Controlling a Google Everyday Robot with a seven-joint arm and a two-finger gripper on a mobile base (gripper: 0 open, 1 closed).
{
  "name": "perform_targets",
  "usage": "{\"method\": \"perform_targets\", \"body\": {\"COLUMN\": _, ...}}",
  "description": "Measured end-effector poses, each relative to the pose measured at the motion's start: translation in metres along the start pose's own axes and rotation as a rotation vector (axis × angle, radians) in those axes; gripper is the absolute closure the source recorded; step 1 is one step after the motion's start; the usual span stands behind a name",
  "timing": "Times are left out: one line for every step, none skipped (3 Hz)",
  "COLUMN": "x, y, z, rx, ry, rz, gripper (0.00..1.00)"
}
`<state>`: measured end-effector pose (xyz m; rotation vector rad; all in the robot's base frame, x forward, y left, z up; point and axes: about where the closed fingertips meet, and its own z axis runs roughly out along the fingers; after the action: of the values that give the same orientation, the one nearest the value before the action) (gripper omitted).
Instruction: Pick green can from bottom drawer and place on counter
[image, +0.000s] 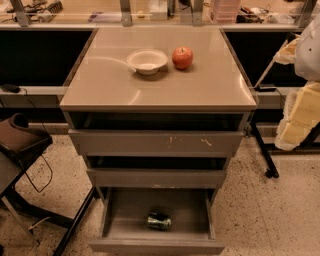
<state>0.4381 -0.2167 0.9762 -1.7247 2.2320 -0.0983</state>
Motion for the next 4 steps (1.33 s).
{"method": "perform_targets", "body": {"x": -0.001, "y": 0.008, "z": -0.002, "rx": 0.0, "ry": 0.0, "rz": 0.0, "gripper": 0.0}}
{"method": "perform_targets", "body": {"x": -0.002, "y": 0.017, "z": -0.004, "rx": 0.0, "ry": 0.0, "rz": 0.0, "gripper": 0.0}}
{"method": "perform_targets", "body": {"x": -0.002, "y": 0.026, "z": -0.006, "rx": 0.0, "ry": 0.0, "rz": 0.0, "gripper": 0.0}}
{"method": "perform_targets", "body": {"x": -0.005, "y": 0.061, "z": -0.015, "rx": 0.0, "ry": 0.0, "rz": 0.0, "gripper": 0.0}}
